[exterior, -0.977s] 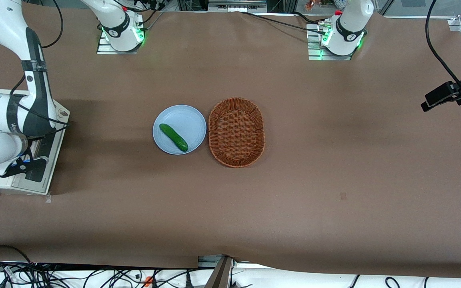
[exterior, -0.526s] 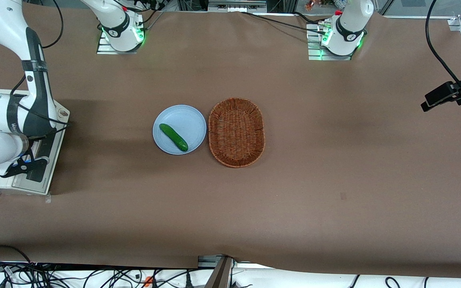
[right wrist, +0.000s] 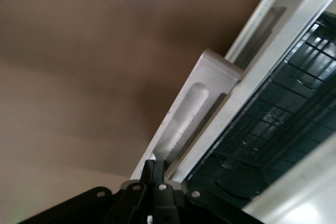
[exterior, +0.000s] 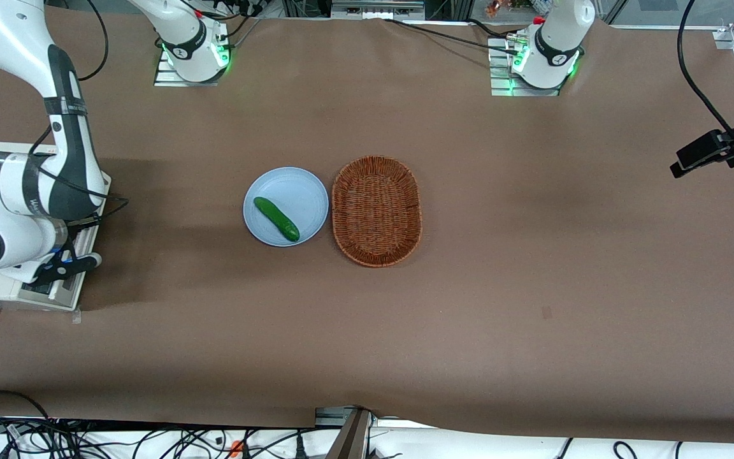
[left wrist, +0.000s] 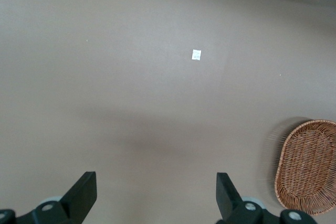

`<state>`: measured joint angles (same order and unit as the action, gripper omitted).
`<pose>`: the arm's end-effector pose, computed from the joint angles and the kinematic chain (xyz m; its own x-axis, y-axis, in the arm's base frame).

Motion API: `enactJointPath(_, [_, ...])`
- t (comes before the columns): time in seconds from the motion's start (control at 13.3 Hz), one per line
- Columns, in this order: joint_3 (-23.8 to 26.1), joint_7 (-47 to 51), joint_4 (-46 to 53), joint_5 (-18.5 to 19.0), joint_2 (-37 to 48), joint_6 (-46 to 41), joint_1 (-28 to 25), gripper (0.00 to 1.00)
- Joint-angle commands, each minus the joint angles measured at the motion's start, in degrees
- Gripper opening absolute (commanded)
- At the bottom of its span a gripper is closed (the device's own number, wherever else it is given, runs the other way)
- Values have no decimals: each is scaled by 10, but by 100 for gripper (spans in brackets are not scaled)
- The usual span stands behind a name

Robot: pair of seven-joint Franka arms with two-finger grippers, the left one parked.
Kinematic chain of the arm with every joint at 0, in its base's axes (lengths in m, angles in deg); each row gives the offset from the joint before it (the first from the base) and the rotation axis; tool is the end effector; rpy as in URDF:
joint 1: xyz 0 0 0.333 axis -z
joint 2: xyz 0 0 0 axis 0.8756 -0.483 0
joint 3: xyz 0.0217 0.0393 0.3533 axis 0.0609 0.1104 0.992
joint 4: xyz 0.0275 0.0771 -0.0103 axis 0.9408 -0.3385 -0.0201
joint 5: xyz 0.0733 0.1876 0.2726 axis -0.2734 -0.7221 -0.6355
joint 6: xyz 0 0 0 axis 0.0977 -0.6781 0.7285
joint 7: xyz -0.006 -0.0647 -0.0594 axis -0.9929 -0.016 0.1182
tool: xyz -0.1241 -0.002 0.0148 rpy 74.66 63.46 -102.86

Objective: Open oven door with right arm only

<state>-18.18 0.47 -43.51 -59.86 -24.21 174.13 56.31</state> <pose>0.6181 -0.0529 0.3689 0.8453 0.2937 -0.4464 0.3794 -0.9181 0.1145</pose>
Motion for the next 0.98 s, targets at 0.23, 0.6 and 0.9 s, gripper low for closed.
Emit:
enactJointPath(0.23, [-9,-6,-2,7,-79,88,21,0])
enactJointPath(0.6, [-9,-6,-2,-7,-97,107,21,0])
enactJointPath(0.9, [-9,-6,-2,-16,-122,137,22,0])
